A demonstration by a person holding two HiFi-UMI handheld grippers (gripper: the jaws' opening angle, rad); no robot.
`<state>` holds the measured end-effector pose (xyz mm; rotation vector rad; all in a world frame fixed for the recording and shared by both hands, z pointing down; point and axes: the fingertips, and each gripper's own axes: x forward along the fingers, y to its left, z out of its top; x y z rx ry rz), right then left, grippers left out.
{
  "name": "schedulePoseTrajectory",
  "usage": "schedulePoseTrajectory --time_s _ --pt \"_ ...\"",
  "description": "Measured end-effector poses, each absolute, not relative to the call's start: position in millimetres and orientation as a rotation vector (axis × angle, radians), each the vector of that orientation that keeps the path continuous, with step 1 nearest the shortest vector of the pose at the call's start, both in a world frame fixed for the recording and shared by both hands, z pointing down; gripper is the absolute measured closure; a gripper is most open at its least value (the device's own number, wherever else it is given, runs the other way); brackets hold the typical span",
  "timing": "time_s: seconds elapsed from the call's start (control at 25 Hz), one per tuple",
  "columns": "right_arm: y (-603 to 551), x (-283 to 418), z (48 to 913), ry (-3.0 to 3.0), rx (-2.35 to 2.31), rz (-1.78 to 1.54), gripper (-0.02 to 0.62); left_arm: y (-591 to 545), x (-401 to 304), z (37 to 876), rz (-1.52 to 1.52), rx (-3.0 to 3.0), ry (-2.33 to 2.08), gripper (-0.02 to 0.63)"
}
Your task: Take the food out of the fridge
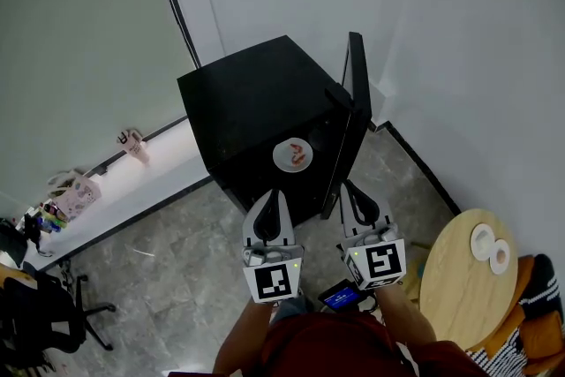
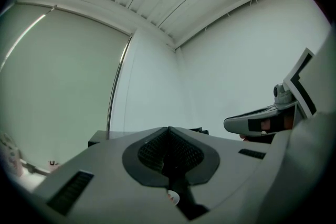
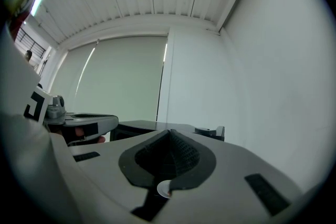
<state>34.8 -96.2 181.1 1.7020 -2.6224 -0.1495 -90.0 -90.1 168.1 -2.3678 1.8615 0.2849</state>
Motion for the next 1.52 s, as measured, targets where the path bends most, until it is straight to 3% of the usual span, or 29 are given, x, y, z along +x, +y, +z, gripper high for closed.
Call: schedulePoseTrajectory --time_s 0.76,1.52 --pt "-142 71 192 -2.634 1.696 -0.129 0.572 -130 -58 181 0.256 -2.337 1.904 0.594" --pt "-158 63 221 -2.622 1.642 -0.080 0.572 -147 -56 203 0.226 -2.380 1.932 0.594"
